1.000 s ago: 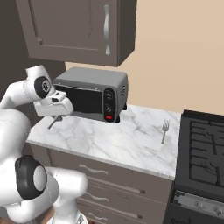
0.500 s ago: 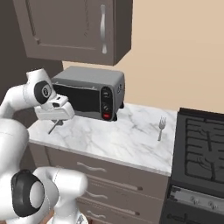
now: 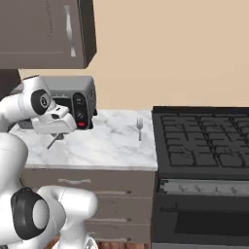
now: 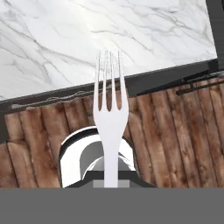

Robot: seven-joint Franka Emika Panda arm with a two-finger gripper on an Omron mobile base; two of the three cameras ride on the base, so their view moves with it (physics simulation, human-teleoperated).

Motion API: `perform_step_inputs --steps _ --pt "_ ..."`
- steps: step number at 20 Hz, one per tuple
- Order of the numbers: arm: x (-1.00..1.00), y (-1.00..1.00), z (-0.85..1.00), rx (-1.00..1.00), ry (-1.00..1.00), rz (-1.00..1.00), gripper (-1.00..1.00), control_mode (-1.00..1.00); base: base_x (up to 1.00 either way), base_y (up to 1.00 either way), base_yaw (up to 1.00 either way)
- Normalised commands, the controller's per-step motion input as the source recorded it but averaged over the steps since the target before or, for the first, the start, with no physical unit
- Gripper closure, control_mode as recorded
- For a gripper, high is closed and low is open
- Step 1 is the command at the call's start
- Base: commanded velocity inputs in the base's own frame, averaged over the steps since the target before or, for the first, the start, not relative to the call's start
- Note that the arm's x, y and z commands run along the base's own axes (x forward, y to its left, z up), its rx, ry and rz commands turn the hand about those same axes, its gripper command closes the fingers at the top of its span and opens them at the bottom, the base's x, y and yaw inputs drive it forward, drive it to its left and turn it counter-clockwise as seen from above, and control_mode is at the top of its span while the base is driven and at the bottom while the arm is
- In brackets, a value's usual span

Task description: Organize the utensils by type. Pick up the wooden spoons from the counter and place them in the open cabinet. Then pick up the metallic utensils from the counter and place them in the open drawer.

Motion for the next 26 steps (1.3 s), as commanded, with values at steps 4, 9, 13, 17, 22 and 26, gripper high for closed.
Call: perform_step_inputs --steps 4,9,13,17,22,26 --pt "0.0 0.0 0.0 0.0 0.0 0.0 1.0 1.0 0.0 0.1 -0.95" --pt "0.0 0.0 0.0 0.0 0.0 0.0 1.0 1.0 0.0 0.18 -1.0" --pt "0.0 0.0 0.0 0.0 0.0 0.0 1.0 1.0 0.0 0.16 -1.0" --pt "0.0 0.0 0.0 0.0 0.0 0.0 1.0 1.0 0.0 0.13 -1.0" --pt "0.0 0.0 0.0 0.0 0.0 0.0 1.0 1.0 0.0 0.08 -1.0" --pt "0.0 0.0 0.0 0.0 0.0 0.0 1.0 1.0 0.0 0.04 -1.0"
